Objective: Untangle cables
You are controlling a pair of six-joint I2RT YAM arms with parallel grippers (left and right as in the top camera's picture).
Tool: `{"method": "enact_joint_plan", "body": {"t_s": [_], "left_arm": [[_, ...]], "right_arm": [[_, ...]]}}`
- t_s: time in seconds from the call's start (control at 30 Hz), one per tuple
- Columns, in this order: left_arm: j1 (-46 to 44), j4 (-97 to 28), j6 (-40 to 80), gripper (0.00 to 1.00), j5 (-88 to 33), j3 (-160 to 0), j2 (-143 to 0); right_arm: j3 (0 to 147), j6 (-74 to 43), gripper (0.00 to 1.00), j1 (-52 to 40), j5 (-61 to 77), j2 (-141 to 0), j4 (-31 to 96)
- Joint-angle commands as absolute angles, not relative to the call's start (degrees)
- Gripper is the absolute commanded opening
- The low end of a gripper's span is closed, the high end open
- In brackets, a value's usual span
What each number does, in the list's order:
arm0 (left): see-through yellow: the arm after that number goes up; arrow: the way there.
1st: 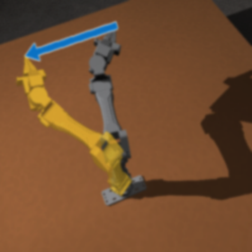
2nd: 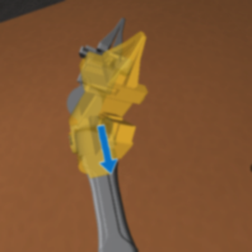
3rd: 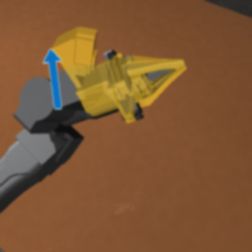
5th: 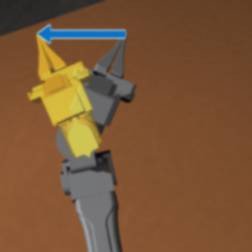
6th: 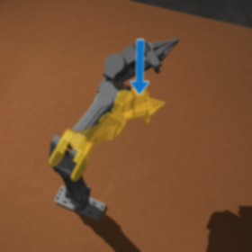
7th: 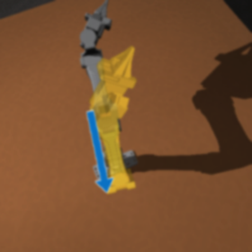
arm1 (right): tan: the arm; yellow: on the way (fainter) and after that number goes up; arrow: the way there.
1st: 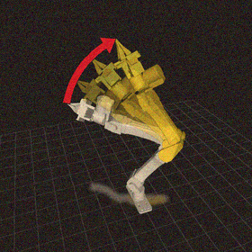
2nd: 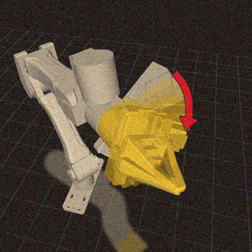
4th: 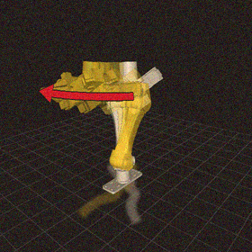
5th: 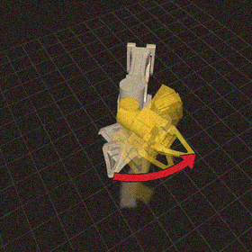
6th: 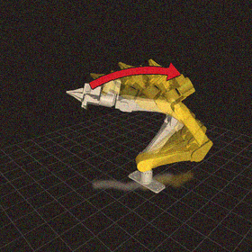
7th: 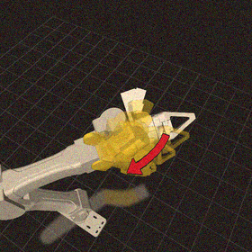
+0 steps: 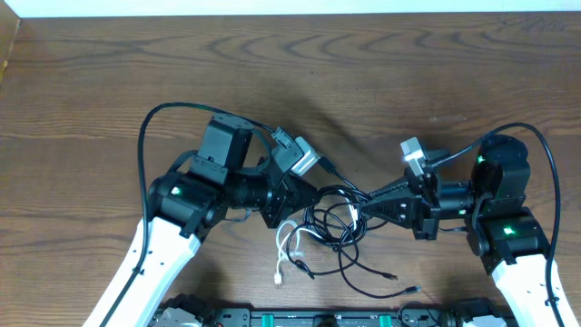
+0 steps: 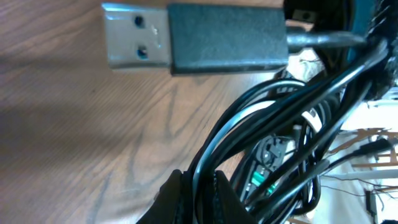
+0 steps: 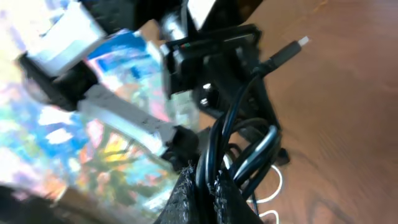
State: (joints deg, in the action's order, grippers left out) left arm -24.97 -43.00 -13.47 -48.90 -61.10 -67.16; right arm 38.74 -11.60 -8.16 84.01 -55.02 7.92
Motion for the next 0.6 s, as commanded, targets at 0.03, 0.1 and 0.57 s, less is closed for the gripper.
{"method": "enact_joint_plan", "body": {"t_s": [0.03,0.1,0.57], "left_arm": [[-24.67,-42.92,-9.61,0.08,-40.18,-61.36,-67.33],[-24.21,-42.94,-8.62,0.08,-38.37,-61.36,-66.37],[-19.18,-40.53,-6.15,0.08,-36.51,-61.36,-58.28]], "right_arm": [[39.42,-12.23,0.01,-8.45,71.37,-54.72,10.09],[39.42,-13.28,0.01,-8.45,62.48,-54.72,13.39],[39.42,-18.87,0.01,-8.45,26.79,-54.72,30.09]]}}
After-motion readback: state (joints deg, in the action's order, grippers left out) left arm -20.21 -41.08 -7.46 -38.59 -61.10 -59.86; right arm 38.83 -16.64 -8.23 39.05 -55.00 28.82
